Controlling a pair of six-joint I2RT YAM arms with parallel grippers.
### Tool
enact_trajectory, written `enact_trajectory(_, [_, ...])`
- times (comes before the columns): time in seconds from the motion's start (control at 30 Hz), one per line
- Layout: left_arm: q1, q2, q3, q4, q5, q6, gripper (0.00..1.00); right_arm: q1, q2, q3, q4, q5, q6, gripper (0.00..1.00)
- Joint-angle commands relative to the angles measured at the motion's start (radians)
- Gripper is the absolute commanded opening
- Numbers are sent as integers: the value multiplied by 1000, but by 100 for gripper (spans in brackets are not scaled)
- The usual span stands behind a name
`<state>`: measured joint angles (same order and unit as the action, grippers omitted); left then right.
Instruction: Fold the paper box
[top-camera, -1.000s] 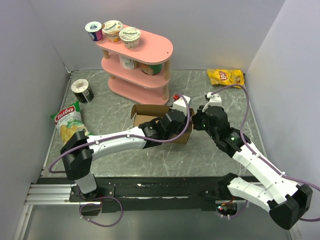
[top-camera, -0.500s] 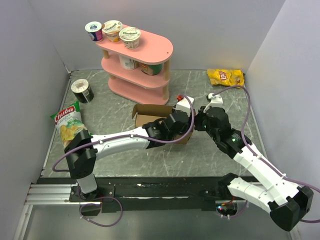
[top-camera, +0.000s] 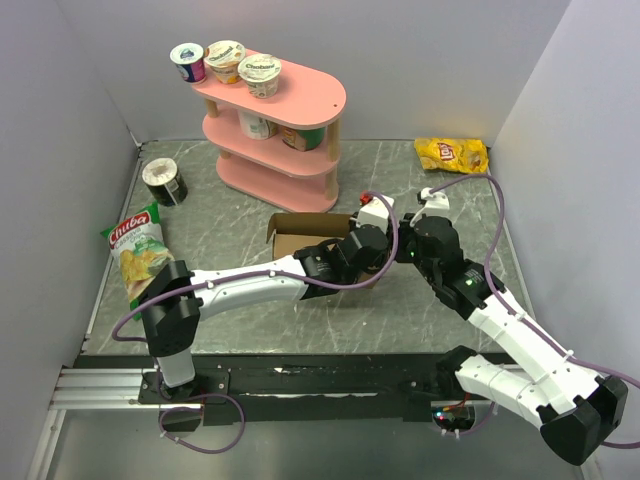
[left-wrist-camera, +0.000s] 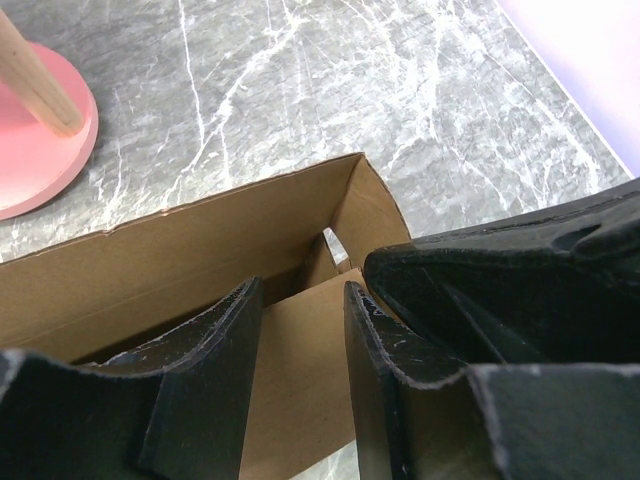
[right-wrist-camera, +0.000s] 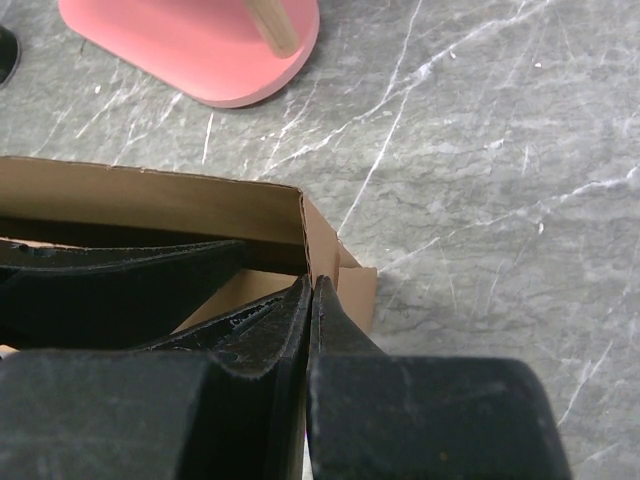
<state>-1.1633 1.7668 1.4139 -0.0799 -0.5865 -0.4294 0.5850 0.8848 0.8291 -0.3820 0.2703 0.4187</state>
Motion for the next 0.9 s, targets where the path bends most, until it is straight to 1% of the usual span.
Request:
enact_trajectory(0.0, [5, 59, -53, -188, 5, -16, 43, 13, -23, 1, 8, -66, 61, 0])
enact_trajectory(0.37, [5, 14, -105, -169, -7, -23, 43, 15, -21, 21, -31, -49, 75, 0])
enact_trajectory(0.67, [5, 7, -115, -166, -7, -32, 42, 15, -87, -126, 25, -82, 204, 0])
enact_trajectory(0.87, [28, -9, -118, -153, 10, -35, 42, 16, -101, -199, 45, -98, 221, 0])
